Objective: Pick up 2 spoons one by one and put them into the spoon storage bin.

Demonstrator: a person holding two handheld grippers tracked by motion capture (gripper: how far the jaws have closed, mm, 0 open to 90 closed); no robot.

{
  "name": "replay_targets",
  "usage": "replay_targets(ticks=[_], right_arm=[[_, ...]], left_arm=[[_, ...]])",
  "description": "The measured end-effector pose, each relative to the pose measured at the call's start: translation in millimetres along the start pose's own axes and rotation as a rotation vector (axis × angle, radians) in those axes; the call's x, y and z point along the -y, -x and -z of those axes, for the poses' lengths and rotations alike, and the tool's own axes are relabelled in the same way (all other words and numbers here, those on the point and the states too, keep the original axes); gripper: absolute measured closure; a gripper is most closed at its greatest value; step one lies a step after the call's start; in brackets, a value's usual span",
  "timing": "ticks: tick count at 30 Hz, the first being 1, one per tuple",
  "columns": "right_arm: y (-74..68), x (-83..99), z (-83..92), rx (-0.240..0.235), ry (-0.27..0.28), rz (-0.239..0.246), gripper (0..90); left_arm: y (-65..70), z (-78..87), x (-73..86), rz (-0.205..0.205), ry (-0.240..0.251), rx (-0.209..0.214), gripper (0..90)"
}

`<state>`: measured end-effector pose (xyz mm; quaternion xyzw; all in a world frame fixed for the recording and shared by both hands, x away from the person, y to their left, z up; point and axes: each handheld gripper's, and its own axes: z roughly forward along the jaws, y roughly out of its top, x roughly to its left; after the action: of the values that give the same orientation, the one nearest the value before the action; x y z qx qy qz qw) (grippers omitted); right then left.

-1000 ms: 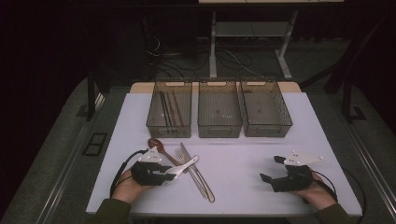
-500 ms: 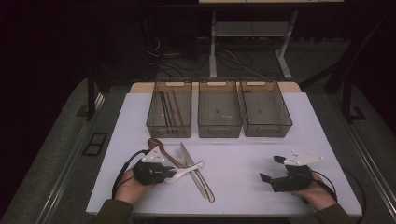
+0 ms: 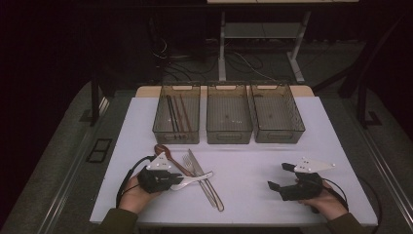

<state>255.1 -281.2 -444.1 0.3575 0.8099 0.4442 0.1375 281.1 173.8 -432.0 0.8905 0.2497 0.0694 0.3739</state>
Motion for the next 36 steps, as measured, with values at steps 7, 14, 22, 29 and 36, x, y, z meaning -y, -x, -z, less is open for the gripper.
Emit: replay_targets(ticks=[7,14,22,29,36], right_arm=[[-1.0,-0.3,-0.8,-0.001,0.002,0.011,12.8],[-1.5,-0.6,-0.6,-0.001,0.002,0.015,12.8],[-1.6,-0.5,-0.6,-0.002,-0.001,0.016,12.8],[-1.9,-0.7,-1.8,-0.003,-0.003,0.021,12.8],[-1.7,-0.6,-1.5,-0.002,-0.005,0.018,12.8]], left_arm=[[0.0,3.7,-2.3,-0.008,0.033,-0.005,81.8],[1.3,6.0,-6.9,-0.002,0.067,-0.009,81.8],[1.6,7.5,-10.9,-0.006,0.089,-0.015,81.8],[0.2,8.2,-17.8,-0.017,0.106,-0.015,81.8],[0.5,6.7,-26.7,-0.032,0.120,-0.015,81.8]])
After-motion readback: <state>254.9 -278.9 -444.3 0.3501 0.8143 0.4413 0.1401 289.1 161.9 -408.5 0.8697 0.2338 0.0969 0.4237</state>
